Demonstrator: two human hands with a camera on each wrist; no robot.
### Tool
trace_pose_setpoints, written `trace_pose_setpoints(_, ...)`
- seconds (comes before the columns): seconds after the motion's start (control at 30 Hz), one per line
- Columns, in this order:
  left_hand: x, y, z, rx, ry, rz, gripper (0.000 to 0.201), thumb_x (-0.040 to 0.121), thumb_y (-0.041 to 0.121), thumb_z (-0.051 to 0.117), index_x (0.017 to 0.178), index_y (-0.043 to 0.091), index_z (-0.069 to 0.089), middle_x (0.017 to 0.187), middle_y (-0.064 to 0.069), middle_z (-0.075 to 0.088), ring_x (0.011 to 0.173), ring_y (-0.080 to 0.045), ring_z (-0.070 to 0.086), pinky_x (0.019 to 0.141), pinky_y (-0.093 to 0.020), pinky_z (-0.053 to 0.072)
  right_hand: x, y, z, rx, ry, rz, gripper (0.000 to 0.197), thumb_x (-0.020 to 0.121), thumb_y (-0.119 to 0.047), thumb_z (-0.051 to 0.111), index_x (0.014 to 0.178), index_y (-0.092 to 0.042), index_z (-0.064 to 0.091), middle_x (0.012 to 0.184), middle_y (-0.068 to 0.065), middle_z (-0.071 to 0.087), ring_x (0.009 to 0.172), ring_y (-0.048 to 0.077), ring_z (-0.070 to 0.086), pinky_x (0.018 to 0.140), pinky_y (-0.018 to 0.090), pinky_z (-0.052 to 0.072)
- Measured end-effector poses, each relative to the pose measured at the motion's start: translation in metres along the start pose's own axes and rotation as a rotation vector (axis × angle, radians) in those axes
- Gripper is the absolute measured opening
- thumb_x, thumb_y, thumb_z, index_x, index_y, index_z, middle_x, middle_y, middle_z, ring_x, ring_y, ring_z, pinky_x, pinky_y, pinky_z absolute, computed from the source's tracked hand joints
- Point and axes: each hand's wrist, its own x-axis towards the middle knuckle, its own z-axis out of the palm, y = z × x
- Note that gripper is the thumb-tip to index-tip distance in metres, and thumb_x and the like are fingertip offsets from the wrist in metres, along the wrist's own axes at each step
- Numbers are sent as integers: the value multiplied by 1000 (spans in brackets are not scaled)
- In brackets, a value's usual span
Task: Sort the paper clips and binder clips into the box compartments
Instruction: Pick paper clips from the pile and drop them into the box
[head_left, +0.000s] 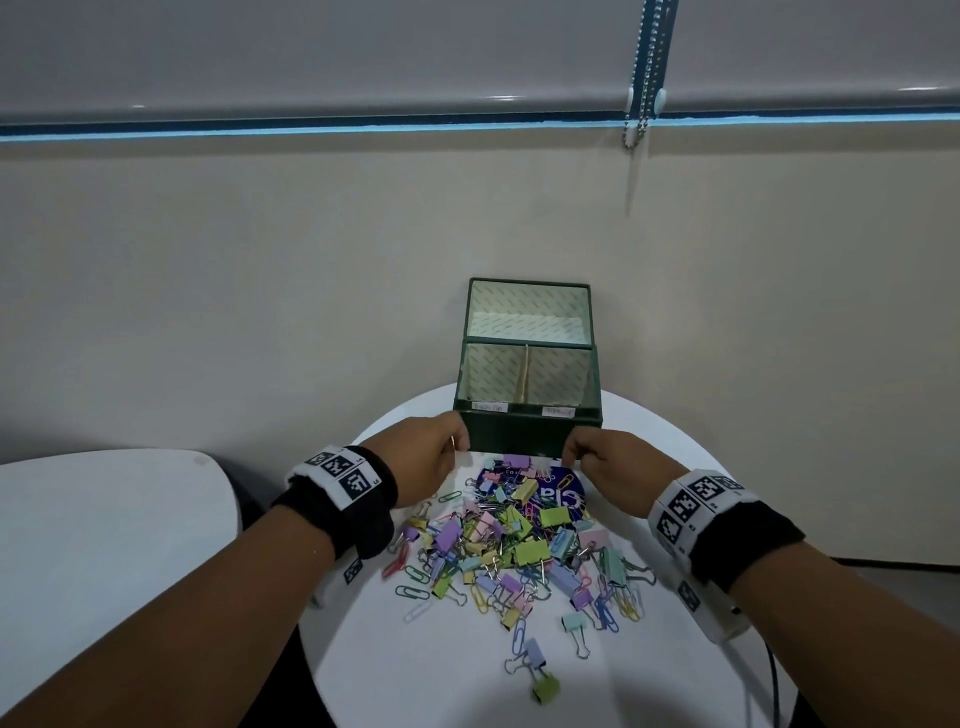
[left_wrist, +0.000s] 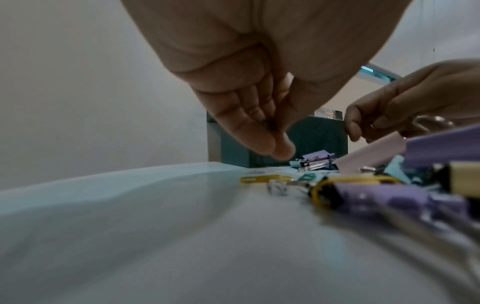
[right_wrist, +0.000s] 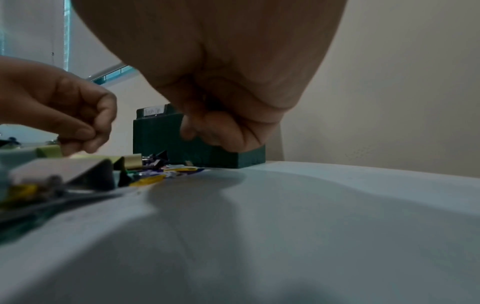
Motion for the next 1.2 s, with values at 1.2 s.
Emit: trace_pose_setpoints(1.2, 44, 43, -51, -61, 202, 102, 2, 94, 24, 62, 94, 25, 63, 89, 11, 62, 82, -8, 58, 70, -20, 43, -12, -13, -28, -145, -94, -36, 12, 91, -25, 66, 97, -34, 73, 94, -17, 66, 87, 4, 62, 83, 23, 52)
